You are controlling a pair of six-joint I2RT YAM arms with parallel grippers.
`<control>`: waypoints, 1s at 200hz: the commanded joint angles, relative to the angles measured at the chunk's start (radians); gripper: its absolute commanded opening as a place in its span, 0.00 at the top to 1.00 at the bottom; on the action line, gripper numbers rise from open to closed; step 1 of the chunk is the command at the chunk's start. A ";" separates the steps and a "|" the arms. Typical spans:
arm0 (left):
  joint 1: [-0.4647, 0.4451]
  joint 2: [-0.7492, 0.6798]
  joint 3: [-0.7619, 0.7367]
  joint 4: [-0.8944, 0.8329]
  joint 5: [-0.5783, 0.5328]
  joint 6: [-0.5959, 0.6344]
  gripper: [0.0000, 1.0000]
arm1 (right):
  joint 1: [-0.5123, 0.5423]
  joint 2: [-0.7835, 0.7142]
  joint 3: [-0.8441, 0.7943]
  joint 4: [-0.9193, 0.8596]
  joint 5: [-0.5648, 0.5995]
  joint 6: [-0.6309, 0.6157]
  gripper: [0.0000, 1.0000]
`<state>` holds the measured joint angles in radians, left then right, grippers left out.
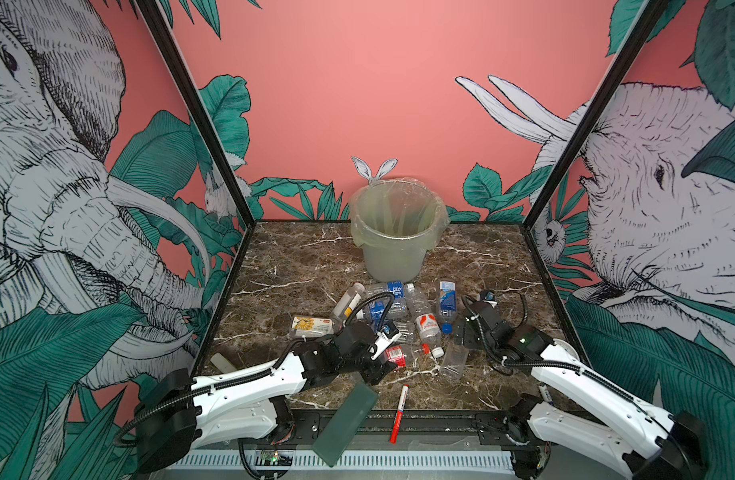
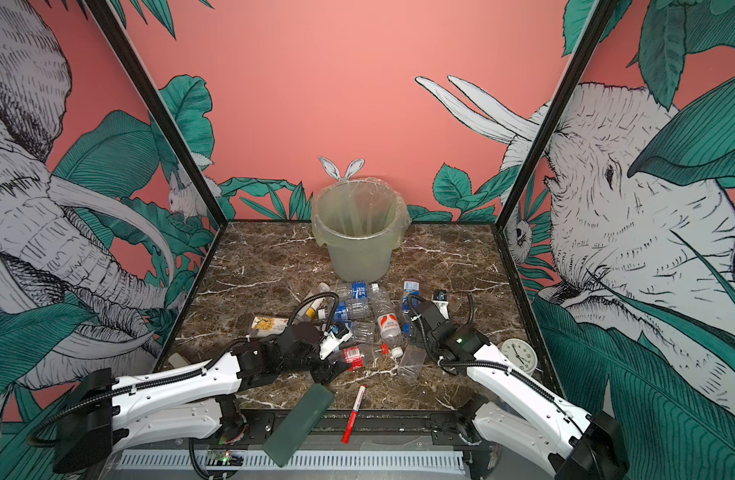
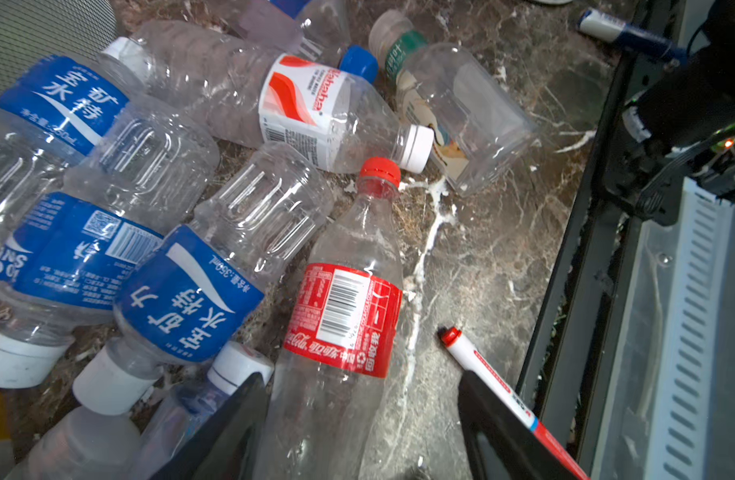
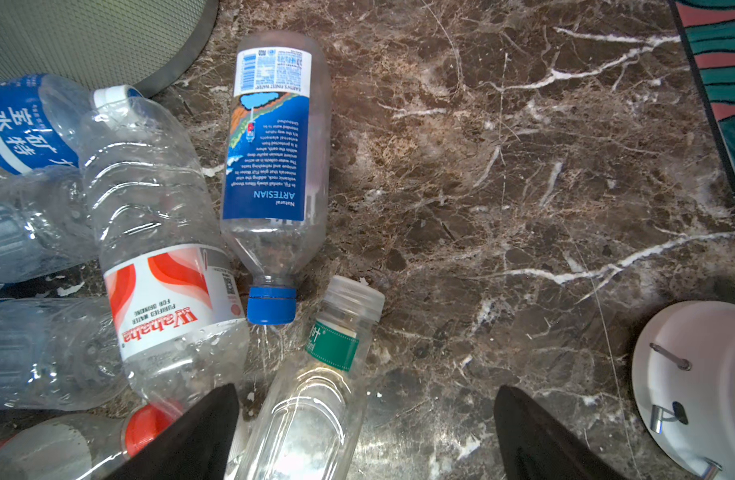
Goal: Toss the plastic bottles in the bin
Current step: 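Reach the left gripper toward the red-labelled bottle while the right gripper moves over the pile, then lower the left gripper and close it on the red-labelled bottle's neck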
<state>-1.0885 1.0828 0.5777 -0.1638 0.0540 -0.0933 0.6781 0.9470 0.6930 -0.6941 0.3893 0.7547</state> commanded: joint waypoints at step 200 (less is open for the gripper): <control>-0.054 0.329 0.188 -0.142 -0.130 0.074 0.25 | -0.102 -0.096 -0.158 0.121 -0.139 -0.040 0.01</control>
<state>-1.1324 1.3937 0.7315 -0.2562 -0.0544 -0.0322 0.5812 0.8635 0.5541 -0.5938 0.2581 0.7200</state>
